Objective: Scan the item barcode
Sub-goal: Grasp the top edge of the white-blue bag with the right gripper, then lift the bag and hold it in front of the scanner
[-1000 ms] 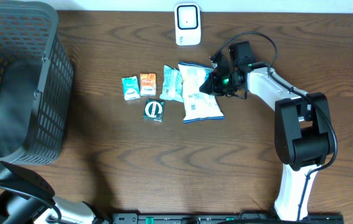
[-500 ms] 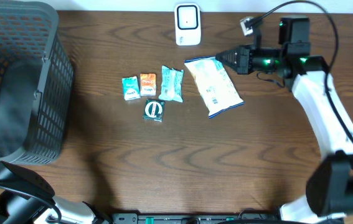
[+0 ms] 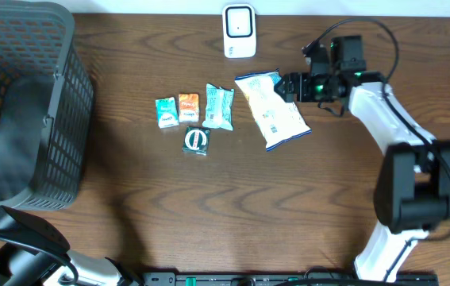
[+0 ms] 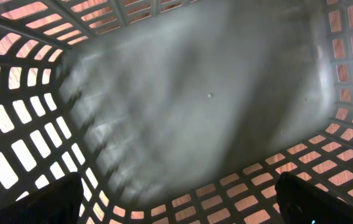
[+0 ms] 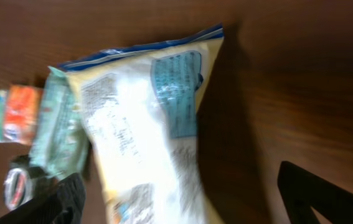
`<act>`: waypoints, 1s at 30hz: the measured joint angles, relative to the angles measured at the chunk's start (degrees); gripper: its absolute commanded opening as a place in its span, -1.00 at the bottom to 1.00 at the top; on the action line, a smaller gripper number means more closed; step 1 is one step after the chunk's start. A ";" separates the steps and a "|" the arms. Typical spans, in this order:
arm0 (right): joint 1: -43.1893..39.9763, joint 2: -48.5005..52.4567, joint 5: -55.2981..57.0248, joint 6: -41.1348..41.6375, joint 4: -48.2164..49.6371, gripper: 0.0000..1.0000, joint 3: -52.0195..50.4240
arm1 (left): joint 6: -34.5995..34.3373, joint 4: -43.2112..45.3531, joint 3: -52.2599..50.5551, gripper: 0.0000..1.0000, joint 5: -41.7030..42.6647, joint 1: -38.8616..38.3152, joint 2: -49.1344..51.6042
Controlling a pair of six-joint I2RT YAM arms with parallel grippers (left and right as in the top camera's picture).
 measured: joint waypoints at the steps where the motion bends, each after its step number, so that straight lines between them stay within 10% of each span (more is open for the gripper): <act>1: 0.00 2.23 -1.68 -0.07 2.01 0.91 -0.09 | 0.00 0.00 0.00 0.95 0.00 0.00 0.00; 6: 0.33 9.49 -10.36 0.48 9.11 0.70 0.04 | 0.02 0.00 0.00 0.96 0.00 0.00 0.00; 10: 2.91 12.00 -13.66 1.33 10.60 -0.98 0.55 | 0.00 0.02 0.02 0.95 0.00 0.00 0.00; 22: 2.47 10.10 -28.33 5.42 15.10 -0.98 -0.59 | 0.00 0.02 0.00 0.96 0.00 0.00 0.00; 30: -3.37 -10.75 -33.14 6.01 22.21 -0.98 -0.63 | 0.00 0.02 0.00 0.95 0.00 0.00 0.00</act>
